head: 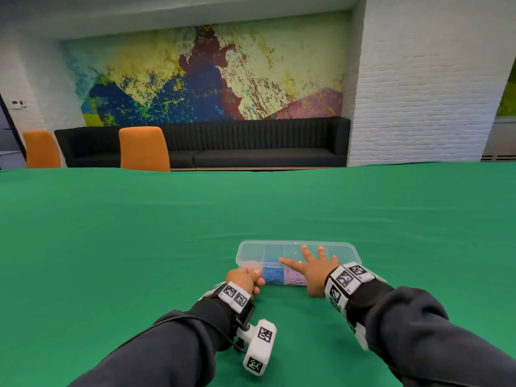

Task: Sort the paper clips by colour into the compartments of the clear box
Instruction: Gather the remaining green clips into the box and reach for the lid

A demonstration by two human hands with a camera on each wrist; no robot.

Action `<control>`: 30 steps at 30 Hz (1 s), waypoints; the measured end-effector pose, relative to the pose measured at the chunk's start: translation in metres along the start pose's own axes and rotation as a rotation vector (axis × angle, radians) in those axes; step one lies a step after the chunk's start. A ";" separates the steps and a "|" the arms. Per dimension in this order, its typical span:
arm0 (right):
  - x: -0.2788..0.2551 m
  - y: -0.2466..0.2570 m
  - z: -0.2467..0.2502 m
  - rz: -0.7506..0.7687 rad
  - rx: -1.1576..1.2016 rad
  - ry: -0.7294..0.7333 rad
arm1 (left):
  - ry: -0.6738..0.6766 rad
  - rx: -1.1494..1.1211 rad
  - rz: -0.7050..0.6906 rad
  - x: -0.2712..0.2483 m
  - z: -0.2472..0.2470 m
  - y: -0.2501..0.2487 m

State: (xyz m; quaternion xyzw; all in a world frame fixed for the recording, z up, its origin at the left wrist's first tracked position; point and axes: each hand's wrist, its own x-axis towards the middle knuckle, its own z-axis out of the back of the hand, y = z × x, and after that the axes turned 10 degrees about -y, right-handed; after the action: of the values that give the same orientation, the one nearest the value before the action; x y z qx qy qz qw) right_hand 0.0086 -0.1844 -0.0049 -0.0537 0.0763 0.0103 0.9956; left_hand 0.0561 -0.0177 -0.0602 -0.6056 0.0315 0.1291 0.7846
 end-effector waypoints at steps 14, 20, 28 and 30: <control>0.010 -0.016 0.006 0.088 -0.030 -0.008 | -0.055 0.862 -0.436 0.036 0.031 -0.061; 0.022 -0.058 0.041 0.071 -0.008 0.006 | 0.410 1.362 -0.708 0.020 -0.002 -0.082; 0.033 -0.063 0.047 0.132 -0.213 0.167 | 0.422 1.404 -0.632 0.013 -0.002 -0.089; 0.032 -0.065 0.045 0.155 -0.268 0.130 | 0.440 1.414 -0.621 0.015 -0.004 -0.091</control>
State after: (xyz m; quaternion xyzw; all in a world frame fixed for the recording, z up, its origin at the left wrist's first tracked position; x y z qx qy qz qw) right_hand 0.0484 -0.2435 0.0409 -0.1807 0.1426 0.0936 0.9686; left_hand 0.0927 -0.0401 0.0218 0.0421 0.0902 -0.2679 0.9583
